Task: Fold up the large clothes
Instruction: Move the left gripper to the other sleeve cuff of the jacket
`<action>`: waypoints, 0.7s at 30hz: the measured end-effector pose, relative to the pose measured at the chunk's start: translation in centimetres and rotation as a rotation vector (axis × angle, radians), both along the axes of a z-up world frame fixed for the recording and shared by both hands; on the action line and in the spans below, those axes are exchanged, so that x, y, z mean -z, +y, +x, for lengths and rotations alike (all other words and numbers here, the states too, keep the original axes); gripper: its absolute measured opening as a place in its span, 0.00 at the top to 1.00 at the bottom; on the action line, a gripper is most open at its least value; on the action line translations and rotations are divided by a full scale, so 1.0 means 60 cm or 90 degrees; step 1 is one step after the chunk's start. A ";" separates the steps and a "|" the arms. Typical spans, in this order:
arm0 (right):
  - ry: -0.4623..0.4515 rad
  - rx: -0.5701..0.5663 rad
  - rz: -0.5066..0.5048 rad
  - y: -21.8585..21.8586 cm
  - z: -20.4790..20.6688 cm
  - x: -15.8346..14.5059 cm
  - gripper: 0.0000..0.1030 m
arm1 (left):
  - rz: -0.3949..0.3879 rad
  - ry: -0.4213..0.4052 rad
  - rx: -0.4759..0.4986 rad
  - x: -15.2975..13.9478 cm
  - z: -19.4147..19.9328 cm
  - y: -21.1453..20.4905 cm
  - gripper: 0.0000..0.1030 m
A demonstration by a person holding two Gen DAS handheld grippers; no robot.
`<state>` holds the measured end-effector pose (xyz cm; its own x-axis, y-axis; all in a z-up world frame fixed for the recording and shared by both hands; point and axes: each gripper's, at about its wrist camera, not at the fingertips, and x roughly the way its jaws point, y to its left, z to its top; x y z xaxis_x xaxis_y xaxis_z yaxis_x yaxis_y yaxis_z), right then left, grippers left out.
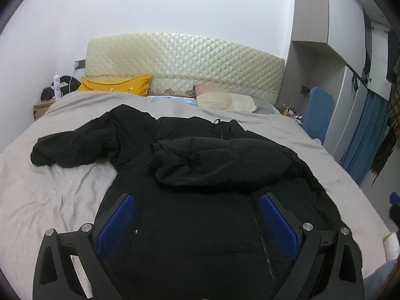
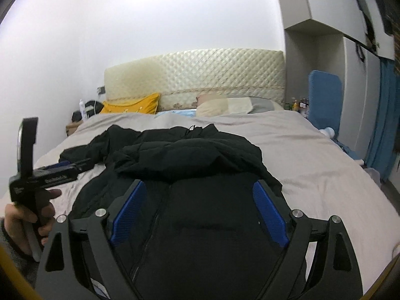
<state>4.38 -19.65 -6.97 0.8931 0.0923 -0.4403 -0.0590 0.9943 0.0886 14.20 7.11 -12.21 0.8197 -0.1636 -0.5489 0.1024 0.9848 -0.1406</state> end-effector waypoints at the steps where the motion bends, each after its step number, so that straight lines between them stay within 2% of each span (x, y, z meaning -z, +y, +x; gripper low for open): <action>1: -0.005 0.001 0.007 -0.002 -0.005 0.000 0.14 | 0.002 -0.001 0.001 0.001 -0.001 -0.002 0.01; 5: -0.019 0.005 0.023 -0.010 -0.012 0.005 0.11 | 0.003 -0.001 0.015 0.008 -0.002 -0.006 0.01; 9: -0.005 0.015 0.017 -0.017 -0.003 0.025 0.11 | 0.041 -0.011 0.023 0.001 0.013 -0.016 0.01; 12: -0.002 0.020 0.002 -0.013 -0.001 0.033 0.11 | 0.034 0.007 0.032 -0.009 0.036 -0.008 0.01; 15: -0.003 0.014 0.000 -0.012 0.001 0.036 0.11 | 0.026 0.025 0.031 -0.024 0.068 0.021 0.01; 19: -0.006 0.020 0.006 -0.016 0.002 0.037 0.11 | 0.057 0.024 0.014 -0.051 0.107 0.072 0.01; 21: -0.005 0.025 0.008 -0.018 0.004 0.039 0.11 | 0.057 0.031 0.004 -0.065 0.131 0.108 0.01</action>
<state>4.59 -20.70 -9.31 0.8993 0.0626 -0.4329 -0.0205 0.9946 0.1014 22.04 13.59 -8.28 0.7911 -0.1166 -0.6005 0.1031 0.9930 -0.0569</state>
